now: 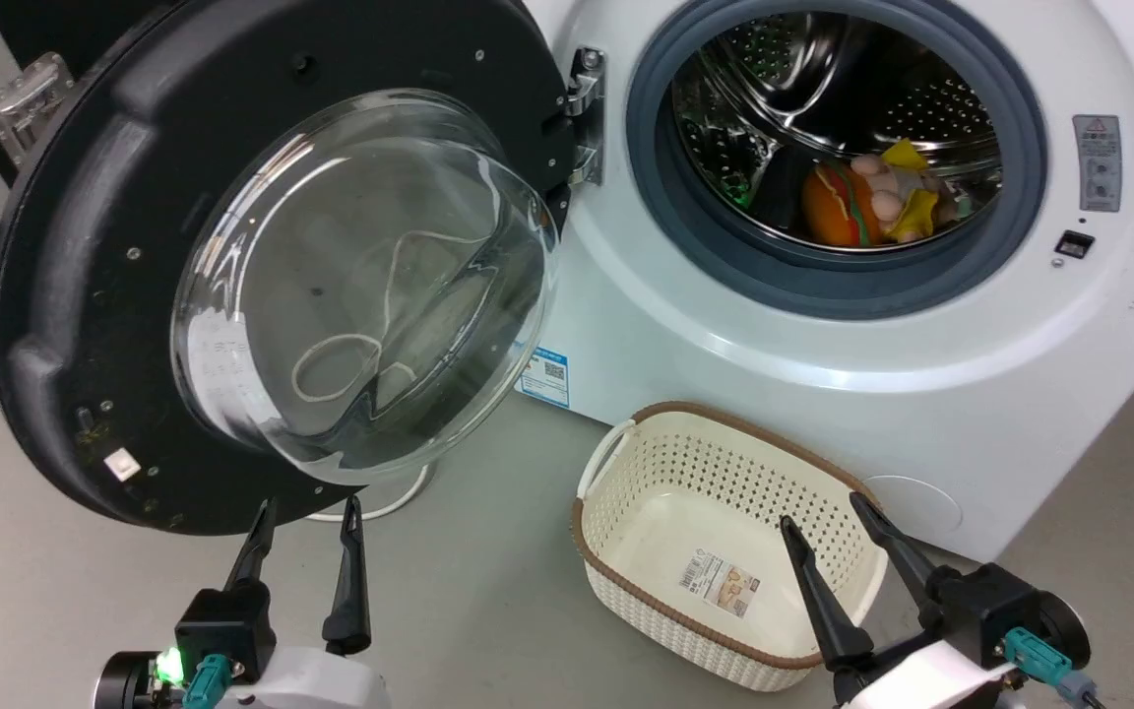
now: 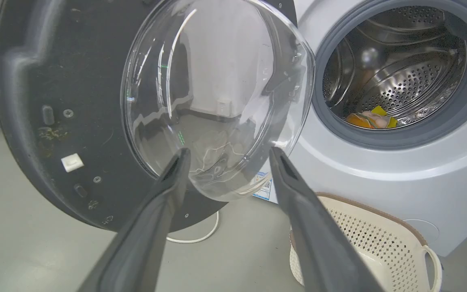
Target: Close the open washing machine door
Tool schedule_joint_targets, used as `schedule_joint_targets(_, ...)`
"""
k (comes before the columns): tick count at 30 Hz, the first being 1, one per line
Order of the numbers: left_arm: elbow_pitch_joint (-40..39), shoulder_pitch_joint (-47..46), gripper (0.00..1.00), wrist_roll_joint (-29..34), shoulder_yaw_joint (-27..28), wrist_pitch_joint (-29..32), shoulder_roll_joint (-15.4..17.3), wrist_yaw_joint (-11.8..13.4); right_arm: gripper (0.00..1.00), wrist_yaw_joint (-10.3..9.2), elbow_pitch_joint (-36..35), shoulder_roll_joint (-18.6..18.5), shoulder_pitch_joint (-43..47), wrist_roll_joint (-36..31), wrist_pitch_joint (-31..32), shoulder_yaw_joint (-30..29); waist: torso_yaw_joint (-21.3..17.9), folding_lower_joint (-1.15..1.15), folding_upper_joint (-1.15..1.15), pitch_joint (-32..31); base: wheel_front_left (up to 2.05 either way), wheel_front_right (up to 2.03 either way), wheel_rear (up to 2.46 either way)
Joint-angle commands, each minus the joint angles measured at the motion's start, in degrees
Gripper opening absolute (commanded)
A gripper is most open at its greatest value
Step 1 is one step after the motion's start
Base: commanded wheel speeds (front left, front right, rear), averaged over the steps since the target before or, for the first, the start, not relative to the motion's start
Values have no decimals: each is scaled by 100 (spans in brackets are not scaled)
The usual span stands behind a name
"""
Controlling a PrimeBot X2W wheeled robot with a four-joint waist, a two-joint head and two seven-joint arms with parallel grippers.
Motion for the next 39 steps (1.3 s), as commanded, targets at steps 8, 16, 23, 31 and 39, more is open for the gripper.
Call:
schedule_joint_targets(8, 0, 103, 100, -113, 66, -136, -2, 23, 100, 3, 150, -37, -155, 173, -132, 173, 202, 0, 0, 3, 0, 0, 0)
schedule_joint_targets(16, 0, 134, 100, -39, 73, -256, -2, -32, 100, 3, 176, -54, -132, 210, -251, 188, 423, 0, 0, -16, 0, 0, 0)
schedule_joint_targets(23, 11, 63, 0, -331, 150, -340, -2, -201, 100, 4, 152, -33, -52, 193, -335, 147, 585, 0, 0, -28, 0, 0, 0)
schedule_joint_targets(31, -127, -490, 0, -767, 697, -435, 105, -603, 100, 4, 83, 0, 210, 177, -431, -23, 794, 0, 0, 3, 0, 0, 0)
schedule_joint_targets(39, 621, -1882, 0, -2508, 1441, -154, 764, -747, 100, 4, -42, -31, 285, 145, -527, -53, 727, 0, 0, 375, 0, 0, 0)
